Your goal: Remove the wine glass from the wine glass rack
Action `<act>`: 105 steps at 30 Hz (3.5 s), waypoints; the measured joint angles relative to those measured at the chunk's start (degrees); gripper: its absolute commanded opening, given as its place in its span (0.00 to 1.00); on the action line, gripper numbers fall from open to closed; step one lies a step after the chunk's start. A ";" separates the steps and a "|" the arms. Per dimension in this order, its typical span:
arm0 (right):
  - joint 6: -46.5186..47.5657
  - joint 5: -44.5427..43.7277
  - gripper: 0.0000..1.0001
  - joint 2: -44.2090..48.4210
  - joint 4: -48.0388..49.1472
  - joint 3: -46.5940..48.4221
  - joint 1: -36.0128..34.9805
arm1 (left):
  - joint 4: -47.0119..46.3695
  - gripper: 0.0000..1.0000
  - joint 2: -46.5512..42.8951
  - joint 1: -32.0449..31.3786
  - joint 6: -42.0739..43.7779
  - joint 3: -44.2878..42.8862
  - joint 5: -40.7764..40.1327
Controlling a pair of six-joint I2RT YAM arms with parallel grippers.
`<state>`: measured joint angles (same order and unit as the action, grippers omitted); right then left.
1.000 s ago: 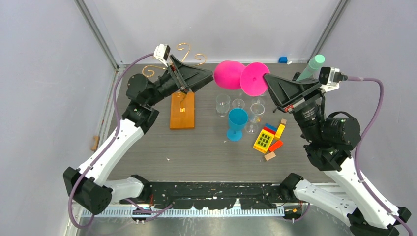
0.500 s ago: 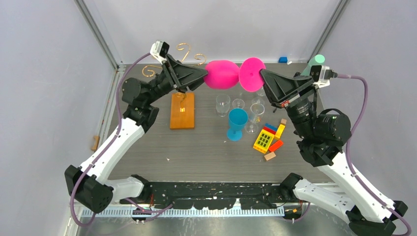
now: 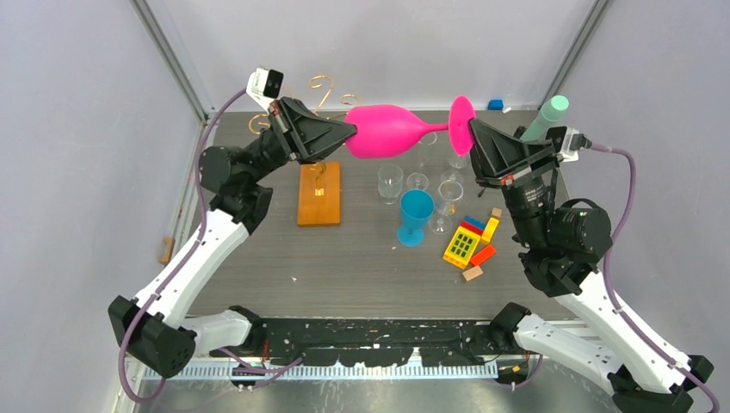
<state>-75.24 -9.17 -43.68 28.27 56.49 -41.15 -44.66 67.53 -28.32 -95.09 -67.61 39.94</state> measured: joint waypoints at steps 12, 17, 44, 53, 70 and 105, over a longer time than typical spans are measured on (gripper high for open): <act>2.75 -10.91 0.70 3.32 -14.78 -3.15 0.04 | 6.25 0.00 -2.14 -0.17 11.17 -0.50 2.40; 4.66 -18.58 0.71 6.16 -26.14 -3.17 0.04 | 24.28 0.00 -4.24 -0.22 25.29 -4.02 1.27; 16.02 -37.97 0.68 8.07 -52.96 -3.06 0.04 | 96.91 0.00 10.27 -20.26 78.29 -22.86 -37.94; 16.68 -38.75 0.68 9.66 -54.36 -3.08 0.04 | 98.77 0.00 27.65 -24.59 80.56 -27.21 -47.84; 16.90 -40.28 0.68 12.83 -57.05 -3.10 0.04 | 96.78 0.42 35.60 -25.73 80.54 -29.22 -50.99; 46.84 -53.48 0.92 14.99 -64.35 7.72 0.04 | 100.87 1.00 -12.50 -27.34 87.38 -22.18 -75.63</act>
<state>-28.40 -62.65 -28.69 -36.07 64.20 -41.10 56.21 55.02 -55.66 -7.70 -89.80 -35.68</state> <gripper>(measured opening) 0.915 0.994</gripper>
